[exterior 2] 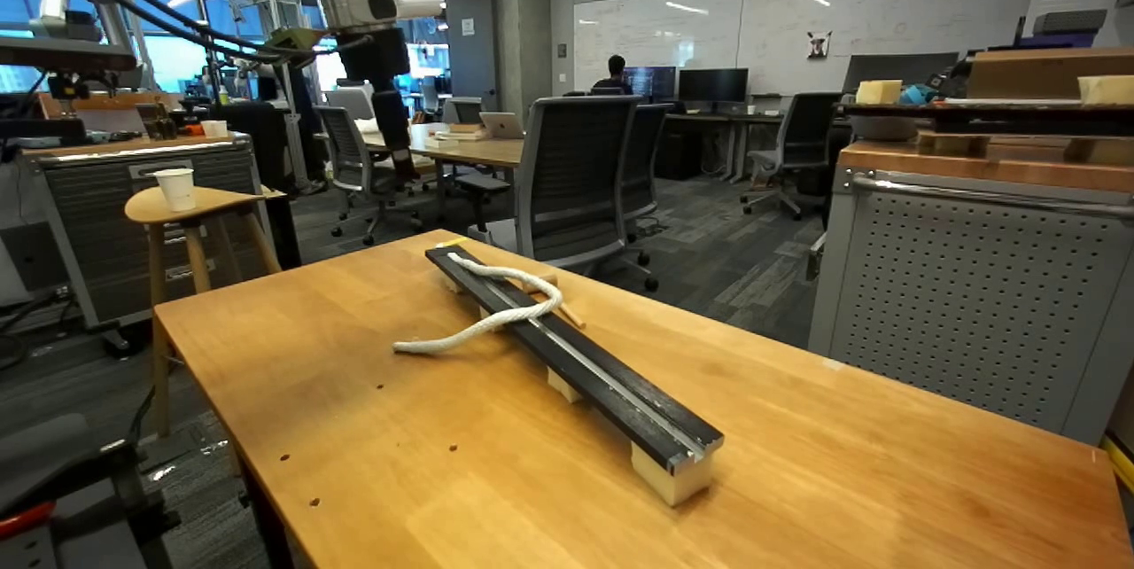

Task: Align the rope with the black object.

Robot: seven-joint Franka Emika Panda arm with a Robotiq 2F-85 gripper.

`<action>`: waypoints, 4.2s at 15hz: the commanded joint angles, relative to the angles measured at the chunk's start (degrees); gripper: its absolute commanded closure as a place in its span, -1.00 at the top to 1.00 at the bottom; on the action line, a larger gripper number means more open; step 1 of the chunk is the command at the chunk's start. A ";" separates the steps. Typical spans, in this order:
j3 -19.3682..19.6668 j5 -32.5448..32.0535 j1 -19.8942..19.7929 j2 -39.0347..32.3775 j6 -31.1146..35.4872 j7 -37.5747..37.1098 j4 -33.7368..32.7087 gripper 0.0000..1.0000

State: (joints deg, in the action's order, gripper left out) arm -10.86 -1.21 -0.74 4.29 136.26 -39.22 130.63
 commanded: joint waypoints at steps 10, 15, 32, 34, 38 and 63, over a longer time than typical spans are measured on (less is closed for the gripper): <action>3.44 4.49 1.91 -4.93 1.36 0.45 -0.09 1.00; 5.03 11.36 2.14 -11.25 0.48 1.24 -0.88 1.00; 10.27 13.17 4.46 -27.48 5.58 1.64 -6.46 1.00; 11.10 11.76 5.49 -29.01 7.13 1.31 -6.42 1.00; 11.01 11.93 6.57 -31.92 9.25 2.40 -7.39 1.00; 15.51 7.14 8.76 -31.34 7.65 4.09 -6.71 -0.95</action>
State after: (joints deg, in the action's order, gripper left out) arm 1.10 10.18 5.91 -28.88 145.43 -34.65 123.24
